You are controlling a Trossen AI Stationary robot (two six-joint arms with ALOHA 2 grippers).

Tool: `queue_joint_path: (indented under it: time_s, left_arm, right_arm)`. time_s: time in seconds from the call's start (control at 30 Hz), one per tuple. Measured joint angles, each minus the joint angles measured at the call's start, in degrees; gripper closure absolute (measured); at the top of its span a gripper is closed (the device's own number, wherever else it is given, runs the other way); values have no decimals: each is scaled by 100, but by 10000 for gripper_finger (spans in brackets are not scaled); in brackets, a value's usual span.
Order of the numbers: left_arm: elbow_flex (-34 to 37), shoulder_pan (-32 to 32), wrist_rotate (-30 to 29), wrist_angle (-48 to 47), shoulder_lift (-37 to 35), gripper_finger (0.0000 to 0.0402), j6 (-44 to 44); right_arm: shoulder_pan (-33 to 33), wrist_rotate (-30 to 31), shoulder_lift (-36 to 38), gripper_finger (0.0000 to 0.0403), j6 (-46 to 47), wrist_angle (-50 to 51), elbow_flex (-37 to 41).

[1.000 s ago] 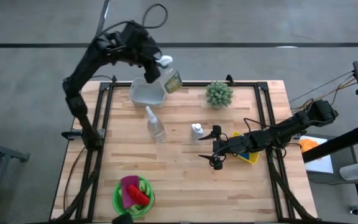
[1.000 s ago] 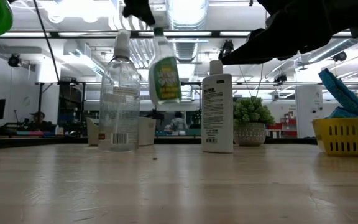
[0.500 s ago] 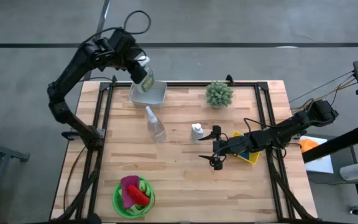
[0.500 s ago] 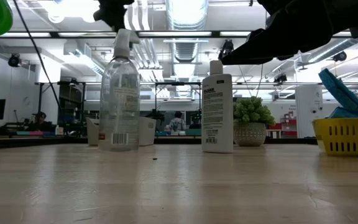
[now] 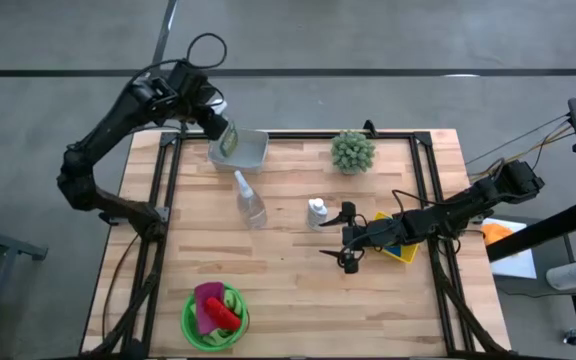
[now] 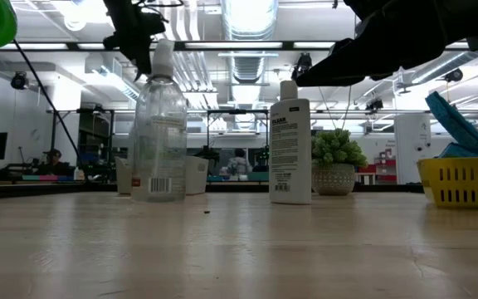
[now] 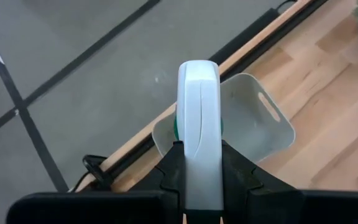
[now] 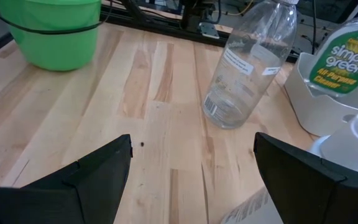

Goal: Pick & Place Kitchen Items
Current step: Put the white spray bottle into the gray bin

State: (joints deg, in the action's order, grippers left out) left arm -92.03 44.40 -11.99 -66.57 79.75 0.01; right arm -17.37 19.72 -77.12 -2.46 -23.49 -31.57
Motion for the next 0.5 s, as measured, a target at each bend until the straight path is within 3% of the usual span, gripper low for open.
queue_joint_path:
  time_s: [0.5]
  left_arm:
    - [436,37,-2,127,-5,347,-91]
  right_arm:
    - [0,-11,0,69,35,0,0]
